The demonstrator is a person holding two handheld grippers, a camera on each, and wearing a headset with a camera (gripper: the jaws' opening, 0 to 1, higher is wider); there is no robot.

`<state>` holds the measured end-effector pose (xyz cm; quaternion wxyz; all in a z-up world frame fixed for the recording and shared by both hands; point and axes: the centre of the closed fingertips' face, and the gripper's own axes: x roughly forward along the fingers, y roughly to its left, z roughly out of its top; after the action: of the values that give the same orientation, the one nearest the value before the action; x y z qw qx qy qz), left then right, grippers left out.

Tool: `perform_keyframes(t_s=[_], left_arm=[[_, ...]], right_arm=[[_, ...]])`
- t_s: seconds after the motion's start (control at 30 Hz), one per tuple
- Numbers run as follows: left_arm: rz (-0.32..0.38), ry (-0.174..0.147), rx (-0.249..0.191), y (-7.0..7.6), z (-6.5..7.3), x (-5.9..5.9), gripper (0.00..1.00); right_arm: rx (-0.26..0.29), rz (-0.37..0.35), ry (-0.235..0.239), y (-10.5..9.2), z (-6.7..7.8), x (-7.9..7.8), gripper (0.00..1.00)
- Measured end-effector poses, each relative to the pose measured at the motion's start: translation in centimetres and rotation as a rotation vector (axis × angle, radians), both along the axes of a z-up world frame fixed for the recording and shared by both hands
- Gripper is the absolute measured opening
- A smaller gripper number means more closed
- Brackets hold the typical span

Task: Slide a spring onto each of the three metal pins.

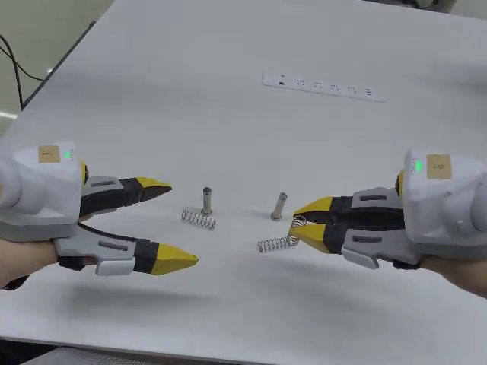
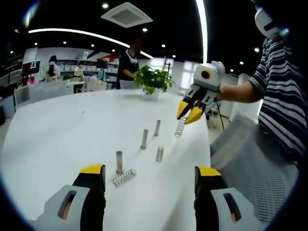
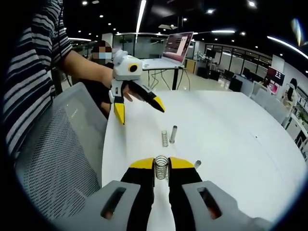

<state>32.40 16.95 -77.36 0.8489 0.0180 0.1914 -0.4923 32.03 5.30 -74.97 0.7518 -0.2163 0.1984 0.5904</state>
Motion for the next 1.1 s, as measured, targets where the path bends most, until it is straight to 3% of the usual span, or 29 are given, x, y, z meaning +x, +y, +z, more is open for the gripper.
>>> perform_keyframes(t_s=[0.4, 0.6, 0.97, 1.1], left_arm=[[0.055, -0.004, 0.002, 0.7, -0.5, 0.7, 0.98], [0.071, -0.005, -0.007, 1.1, -0.3, 0.9, 0.98], [0.087, -0.015, -0.022, 1.3, 0.3, 1.2, 0.98], [0.089, -0.012, -0.027, 1.3, 0.5, 1.2, 0.98]], right_arm=[[0.000, -0.049, 0.006, -1.0, -0.3, 0.7, 0.07], [-0.005, -0.086, 0.006, -2.1, -0.6, 1.3, 0.07], [-0.028, -0.132, 0.008, -3.9, -2.6, 1.7, 0.07], [-0.037, -0.175, -0.002, -5.1, -2.9, 2.5, 0.07]])
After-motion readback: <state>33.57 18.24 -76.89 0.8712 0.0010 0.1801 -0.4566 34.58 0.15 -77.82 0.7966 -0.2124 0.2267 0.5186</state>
